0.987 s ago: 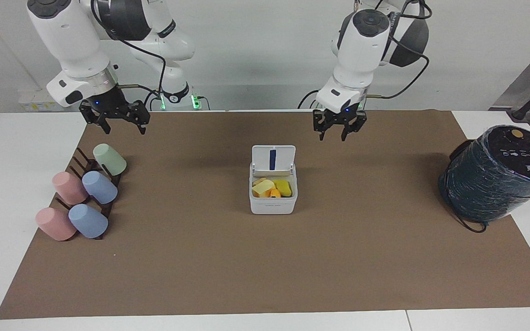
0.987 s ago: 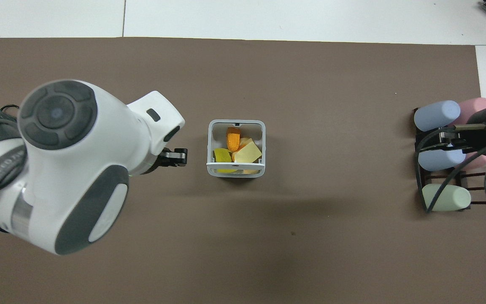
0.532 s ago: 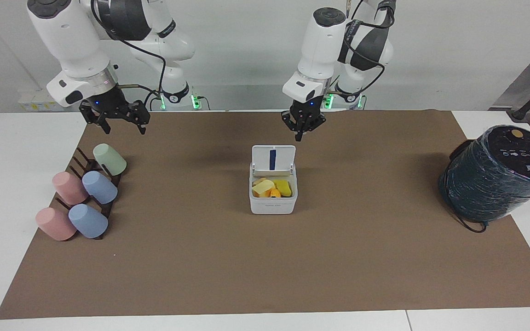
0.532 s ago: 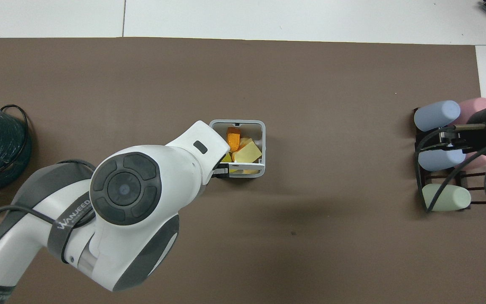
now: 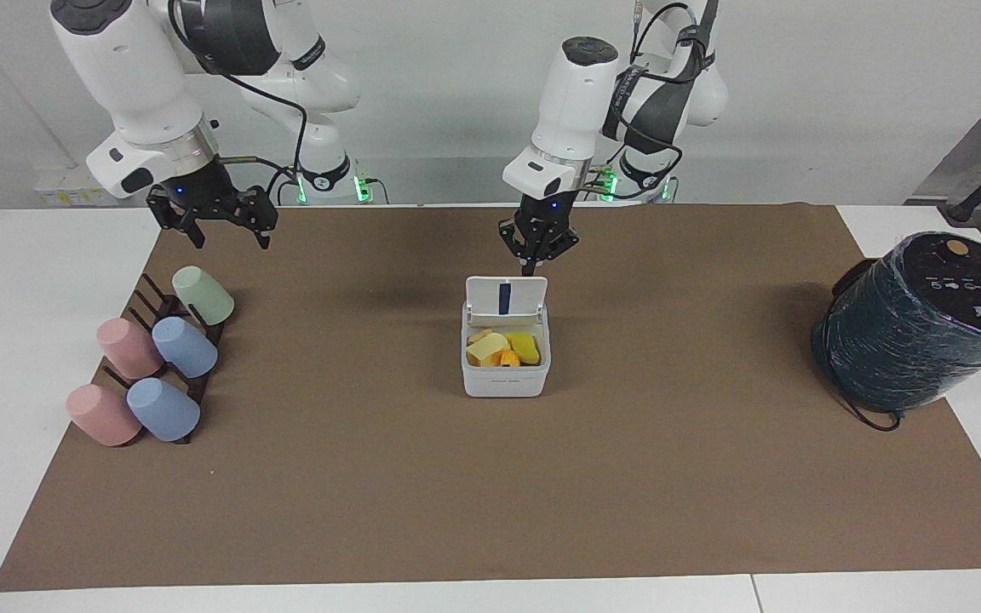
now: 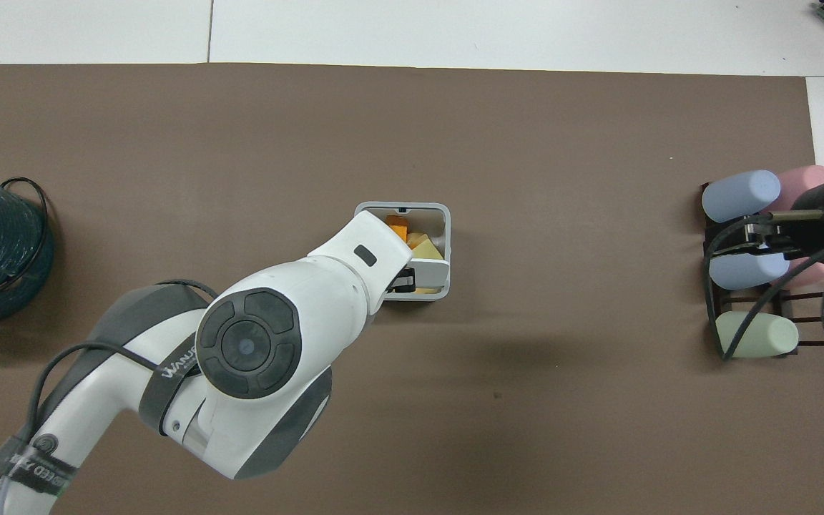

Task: Close trash can lid
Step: 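Push the bin lid down shut with the left gripper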

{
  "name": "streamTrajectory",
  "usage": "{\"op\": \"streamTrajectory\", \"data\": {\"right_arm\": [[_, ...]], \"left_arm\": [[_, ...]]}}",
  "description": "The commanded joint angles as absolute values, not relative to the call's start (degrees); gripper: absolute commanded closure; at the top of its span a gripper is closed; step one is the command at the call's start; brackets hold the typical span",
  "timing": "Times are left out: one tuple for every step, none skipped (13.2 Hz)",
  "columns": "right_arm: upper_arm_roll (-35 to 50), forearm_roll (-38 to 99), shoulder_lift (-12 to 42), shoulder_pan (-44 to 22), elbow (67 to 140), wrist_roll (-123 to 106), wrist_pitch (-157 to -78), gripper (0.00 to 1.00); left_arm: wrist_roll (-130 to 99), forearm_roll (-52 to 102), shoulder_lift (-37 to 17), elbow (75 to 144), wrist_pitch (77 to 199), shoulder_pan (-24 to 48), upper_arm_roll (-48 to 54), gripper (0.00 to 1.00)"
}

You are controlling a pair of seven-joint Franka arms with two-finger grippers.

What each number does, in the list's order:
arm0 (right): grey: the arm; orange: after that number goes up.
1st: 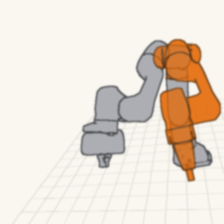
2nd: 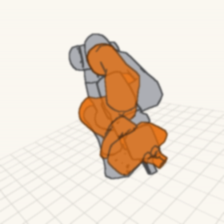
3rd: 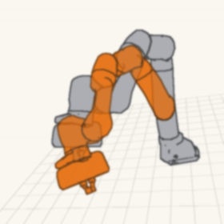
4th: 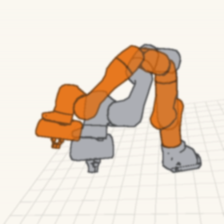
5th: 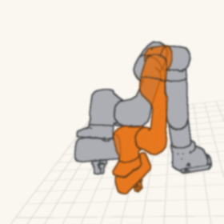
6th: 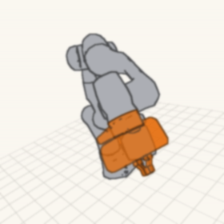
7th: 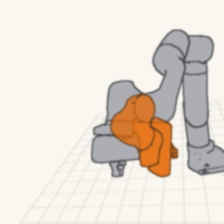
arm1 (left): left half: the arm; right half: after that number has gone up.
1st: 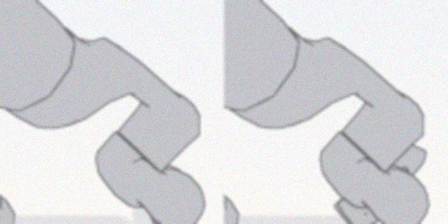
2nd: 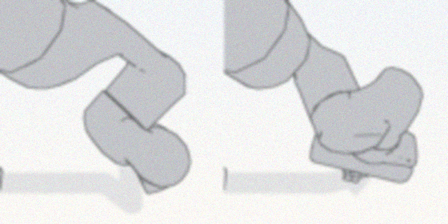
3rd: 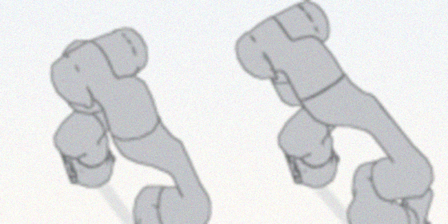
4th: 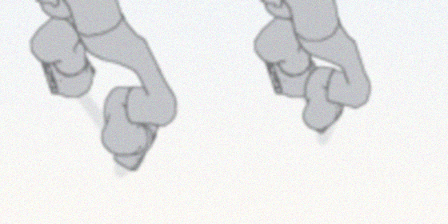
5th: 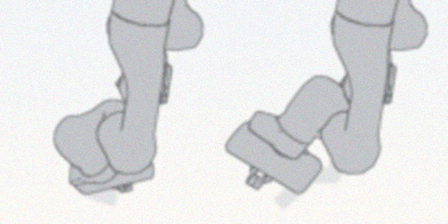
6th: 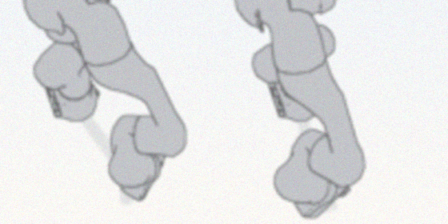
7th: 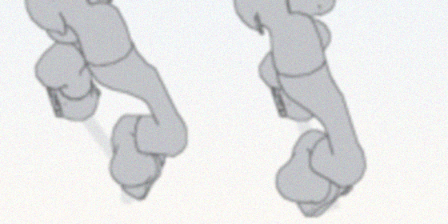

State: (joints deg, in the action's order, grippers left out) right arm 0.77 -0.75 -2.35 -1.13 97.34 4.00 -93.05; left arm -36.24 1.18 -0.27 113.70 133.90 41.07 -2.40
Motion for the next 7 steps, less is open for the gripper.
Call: {"op": "streamTrajectory", "data": {"right_arm": [[1.05, -0.7, -2.37, -0.44, 97.47, 2.29, -92.9, 0.0], [1.05, -0.7, -2.37, -0.44, 97.47, 2.29, -92.9, 0.0], [1.05, -0.7, -2.37, -0.44, 97.47, 2.29, -92.9, 0.0], [1.05, -0.7, -2.37, -0.44, 97.47, 2.29, -92.9, 0.0], [1.05, -0.7, -2.37, -0.44, 97.47, 2.29, -92.9, 0.0], [1.05, -0.7, -2.37, -0.44, 97.47, 2.29, -92.9, 0.0], [1.05, -0.7, -2.37, -0.44, 97.47, 2.29, -92.9, 0.0]], "left_arm": [[-37.18, 2.89, -2.8, 114.43, 141.83, 41.75, -3.16, 1.0], [-37.18, 3.6, -4.12, 114.35, 144.9, 41.57, -3.16, 1.0], [-37.09, 3.86, -5.0, 114.35, 147.54, 41.4, -3.16, 1.0], [-37.0, 3.95, -5.71, 114.35, 148.96, 41.22, -3.16, 1.0], [-36.83, 3.96, -6.15, 114.17, 149.32, 41.13, -3.16, 1.0], [-36.48, 3.96, -6.41, 114.17, 149.5, 41.05, -3.16, 1.0], [-36.39, 3.96, -7.29, 114.08, 150.55, 40.52, -3.16, 1.0]]}}
